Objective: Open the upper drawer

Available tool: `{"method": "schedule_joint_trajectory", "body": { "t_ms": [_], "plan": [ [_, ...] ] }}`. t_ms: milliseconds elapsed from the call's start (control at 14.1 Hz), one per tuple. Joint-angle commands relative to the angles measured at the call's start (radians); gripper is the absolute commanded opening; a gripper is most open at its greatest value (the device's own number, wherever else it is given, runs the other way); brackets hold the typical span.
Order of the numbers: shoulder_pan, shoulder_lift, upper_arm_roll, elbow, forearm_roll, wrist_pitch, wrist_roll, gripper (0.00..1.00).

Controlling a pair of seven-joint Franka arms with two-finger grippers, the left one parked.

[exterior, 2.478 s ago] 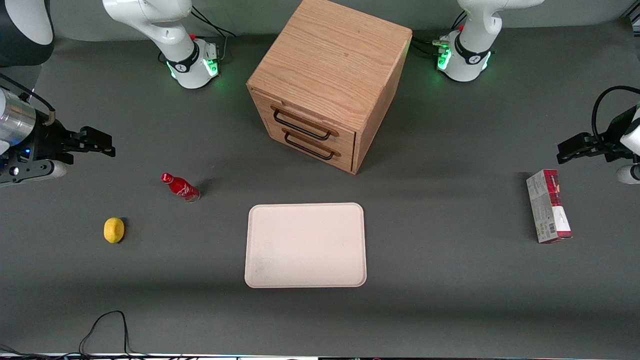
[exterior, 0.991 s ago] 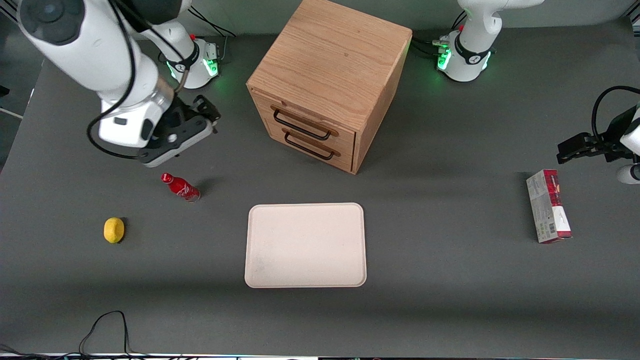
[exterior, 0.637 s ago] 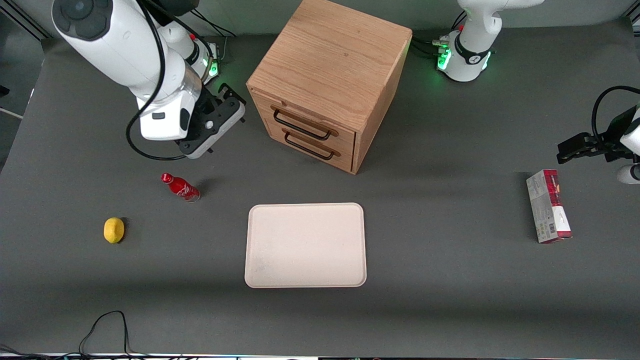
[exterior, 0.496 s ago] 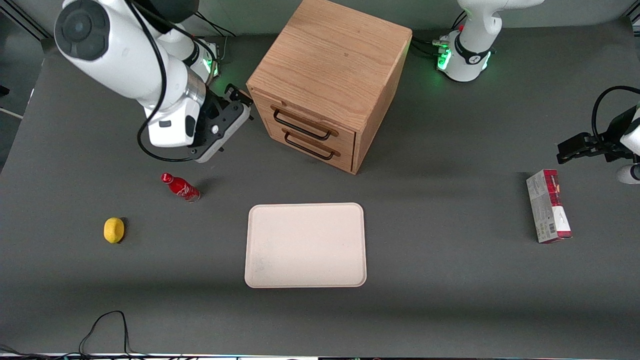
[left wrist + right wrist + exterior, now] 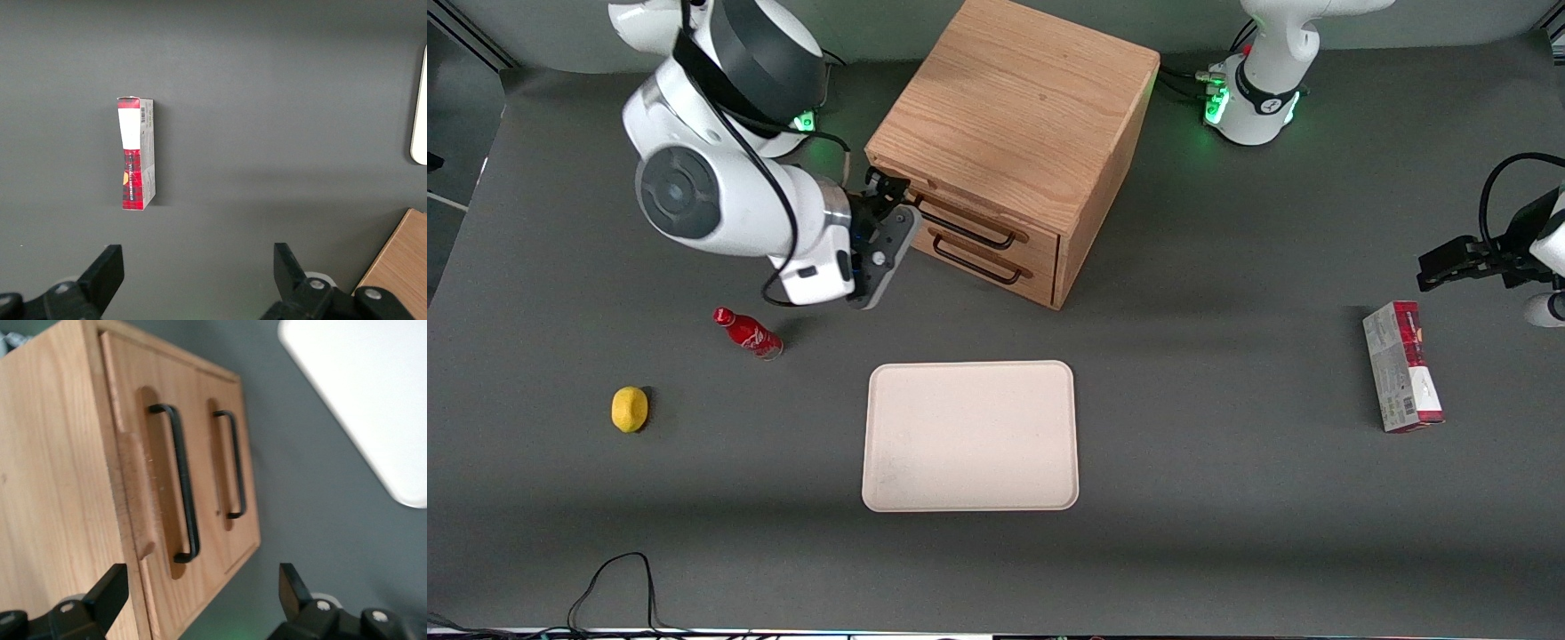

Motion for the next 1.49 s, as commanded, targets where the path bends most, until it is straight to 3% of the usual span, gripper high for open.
{"method": "schedule_joint_trajectory", "body": {
  "t_ms": [0,1416],
  "plan": [
    [0.030,0.026,-0.006,0.015,0.037,-0.034,-0.075,1.00],
    [0.101,0.136,-0.008,-0.028,-0.005,0.107,-0.097,1.00]
  ]
}}
